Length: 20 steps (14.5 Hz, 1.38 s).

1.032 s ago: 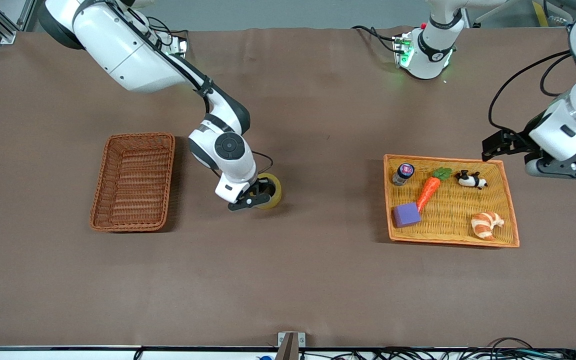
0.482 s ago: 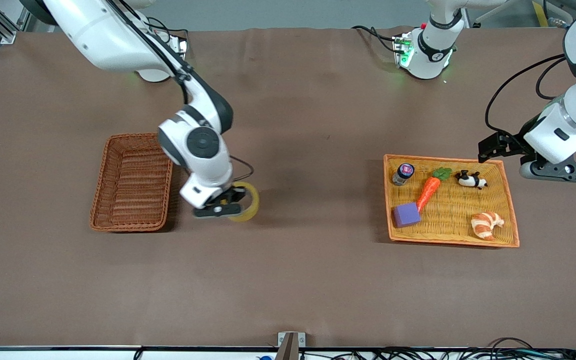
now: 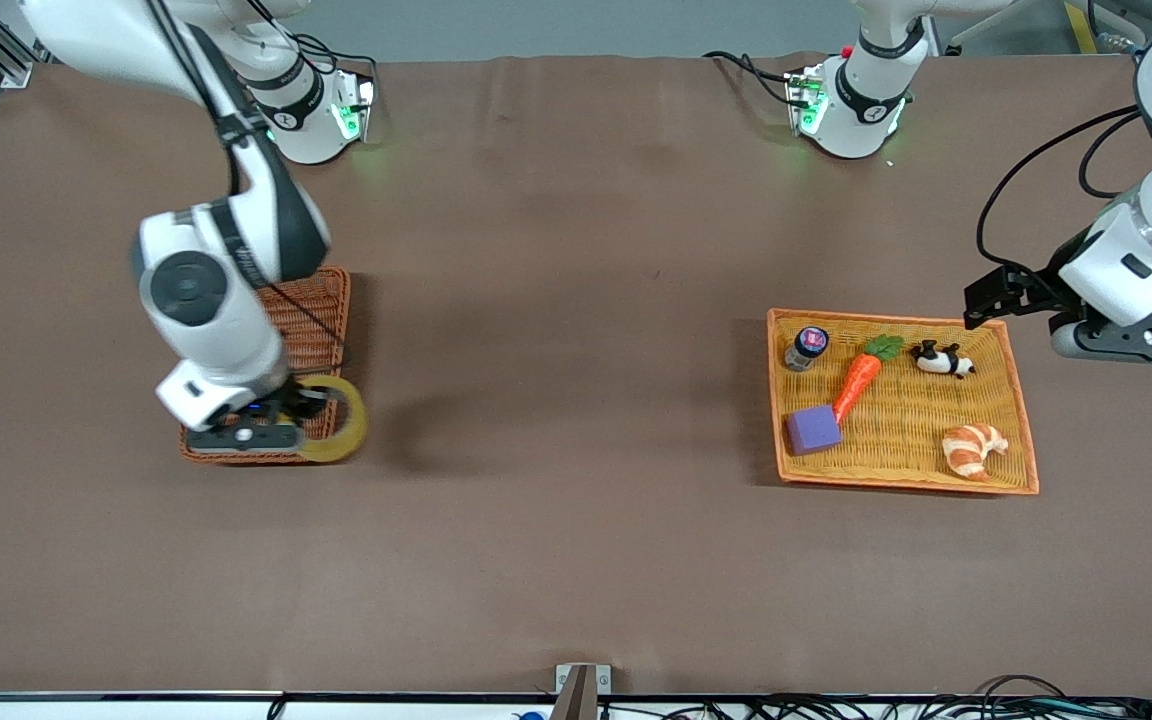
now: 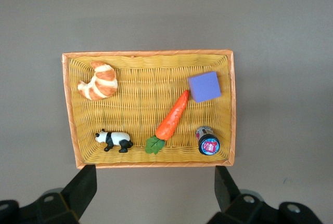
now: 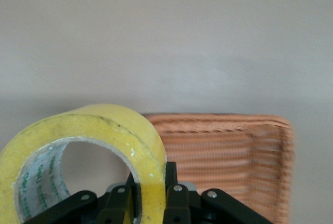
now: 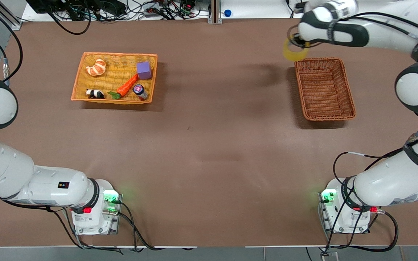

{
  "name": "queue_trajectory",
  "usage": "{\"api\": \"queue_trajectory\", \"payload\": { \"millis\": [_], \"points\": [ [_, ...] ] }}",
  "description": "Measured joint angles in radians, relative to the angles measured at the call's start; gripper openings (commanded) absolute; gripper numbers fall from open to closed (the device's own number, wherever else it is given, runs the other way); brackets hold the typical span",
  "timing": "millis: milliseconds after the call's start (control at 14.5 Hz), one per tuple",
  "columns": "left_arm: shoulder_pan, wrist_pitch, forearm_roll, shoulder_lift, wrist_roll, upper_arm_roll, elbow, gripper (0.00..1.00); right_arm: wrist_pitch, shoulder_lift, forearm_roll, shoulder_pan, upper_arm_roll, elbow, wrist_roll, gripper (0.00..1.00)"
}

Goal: Move tape to another basket
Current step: 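Carry the tape roll with the right gripper over the brown basket, then lower the tape roll into the basket and open the right gripper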

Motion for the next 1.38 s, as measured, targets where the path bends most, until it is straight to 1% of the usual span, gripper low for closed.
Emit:
{"api": "queue_trajectory", "payload": {
  "millis": [138,275,344,550,757,894,1101,1170,1239,1307,1376],
  "points": [
    [0.014,0.003,0.000,-0.017,0.000,0.000,-0.009,1.00,0.056,-0.041,0.034,-0.002,-0.080,-0.093,-0.121,0.00],
    [0.027,0.014,0.000,-0.040,0.000,0.000,-0.027,1.00,0.153,-0.074,0.049,-0.004,-0.136,-0.207,-0.197,0.00],
    [0.030,0.018,0.000,-0.049,0.000,0.000,-0.034,1.00,0.208,-0.086,0.050,-0.004,-0.154,-0.265,-0.215,0.00],
    [0.027,0.024,0.000,-0.056,0.000,-0.004,-0.050,1.00,0.343,-0.101,0.050,-0.003,-0.179,-0.408,-0.235,0.00],
    [0.026,0.035,0.000,-0.056,0.000,-0.007,-0.057,1.00,0.456,-0.102,0.050,-0.003,-0.211,-0.497,-0.264,0.03],
    [0.025,0.038,0.000,-0.055,0.000,-0.007,-0.059,1.00,0.501,-0.102,0.050,-0.003,-0.220,-0.534,-0.269,0.07],
    [0.023,0.038,0.000,-0.055,0.000,-0.010,-0.062,1.00,0.520,-0.100,0.050,-0.003,-0.220,-0.551,-0.270,0.14],
    [0.022,0.039,0.000,-0.055,0.000,-0.012,-0.062,1.00,0.533,-0.095,0.050,-0.003,-0.220,-0.555,-0.270,0.31],
    [0.022,0.040,0.000,-0.055,0.000,-0.014,-0.063,1.00,0.551,-0.087,0.050,-0.003,-0.220,-0.558,-0.270,0.71],
    [0.022,0.040,0.000,-0.055,0.000,-0.015,-0.063,1.00,0.562,-0.079,0.050,-0.003,-0.220,-0.559,-0.270,1.00],
    [0.022,0.041,0.000,-0.055,0.000,-0.015,-0.063,1.00,0.568,-0.075,0.050,-0.003,-0.220,-0.559,-0.270,1.00]
  ]
}}
